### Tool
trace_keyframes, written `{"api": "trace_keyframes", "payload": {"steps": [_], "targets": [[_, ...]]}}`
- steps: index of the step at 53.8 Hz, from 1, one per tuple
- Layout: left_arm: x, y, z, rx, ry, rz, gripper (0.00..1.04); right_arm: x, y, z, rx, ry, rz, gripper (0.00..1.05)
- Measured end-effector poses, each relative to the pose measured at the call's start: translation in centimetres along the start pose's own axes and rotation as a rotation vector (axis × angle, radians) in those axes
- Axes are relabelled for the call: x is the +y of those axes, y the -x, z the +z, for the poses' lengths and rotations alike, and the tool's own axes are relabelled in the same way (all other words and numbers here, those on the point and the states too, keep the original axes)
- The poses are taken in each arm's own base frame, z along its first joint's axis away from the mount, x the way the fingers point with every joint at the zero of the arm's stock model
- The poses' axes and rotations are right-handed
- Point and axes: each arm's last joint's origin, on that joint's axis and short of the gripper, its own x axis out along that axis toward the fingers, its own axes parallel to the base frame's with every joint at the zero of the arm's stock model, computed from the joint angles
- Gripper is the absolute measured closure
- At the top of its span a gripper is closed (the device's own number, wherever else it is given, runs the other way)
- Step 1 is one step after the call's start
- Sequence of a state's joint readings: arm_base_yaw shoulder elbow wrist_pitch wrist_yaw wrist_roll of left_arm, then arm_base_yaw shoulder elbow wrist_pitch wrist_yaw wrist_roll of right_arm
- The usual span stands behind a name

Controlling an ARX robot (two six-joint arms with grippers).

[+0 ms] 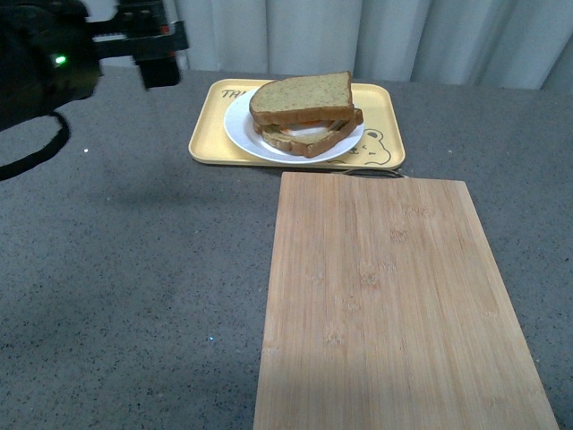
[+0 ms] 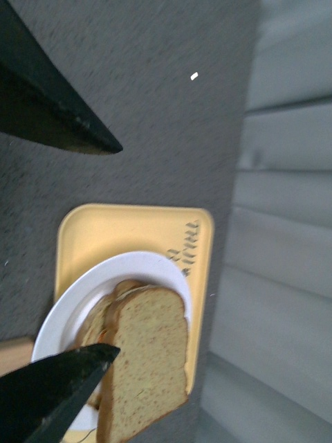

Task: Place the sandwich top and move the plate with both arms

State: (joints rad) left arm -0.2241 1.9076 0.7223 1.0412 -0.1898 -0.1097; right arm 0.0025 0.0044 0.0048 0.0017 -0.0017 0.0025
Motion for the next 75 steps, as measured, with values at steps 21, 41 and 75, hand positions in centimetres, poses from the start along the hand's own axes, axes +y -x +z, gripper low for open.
{"api": "trace_keyframes", "payload": {"steps": [21, 41, 75], "targets": [[4.0, 9.5, 1.8, -0.137, -0.062, 0.026, 0.98, 0.0, 0.0, 0.0, 0.0, 0.0, 0.0, 0.09], [5.7, 15.2, 1.0, -0.129, -0.07, 0.028, 1.01, 0.0, 0.0, 0.0, 0.0, 0.0, 0.0, 0.09], [6.6, 20.0, 0.6, -0.132, -0.072, 0.025, 1.01, 0.0, 0.0, 0.0, 0.0, 0.0, 0.0, 0.09]]}}
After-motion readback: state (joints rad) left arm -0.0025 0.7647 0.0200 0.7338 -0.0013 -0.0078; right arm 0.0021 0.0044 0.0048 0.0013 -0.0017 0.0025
